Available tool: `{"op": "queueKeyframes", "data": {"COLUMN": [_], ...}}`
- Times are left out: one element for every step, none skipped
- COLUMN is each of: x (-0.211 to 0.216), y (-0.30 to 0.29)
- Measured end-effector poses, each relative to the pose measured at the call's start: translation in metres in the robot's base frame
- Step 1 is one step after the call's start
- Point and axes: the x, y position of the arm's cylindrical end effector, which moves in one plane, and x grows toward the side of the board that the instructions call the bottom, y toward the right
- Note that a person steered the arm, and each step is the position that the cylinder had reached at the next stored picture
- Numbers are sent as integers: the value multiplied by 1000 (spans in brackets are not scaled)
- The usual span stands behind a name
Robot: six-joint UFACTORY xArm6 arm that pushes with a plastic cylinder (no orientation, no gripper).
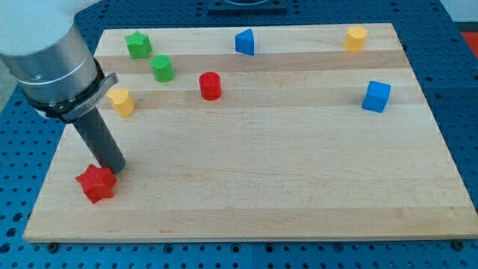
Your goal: Push green circle to the red circle
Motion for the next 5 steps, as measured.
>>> {"op": "queueKeyframes", "data": {"x": [1, 9, 12, 11, -2], "y": [0, 0, 0, 0, 1]}}
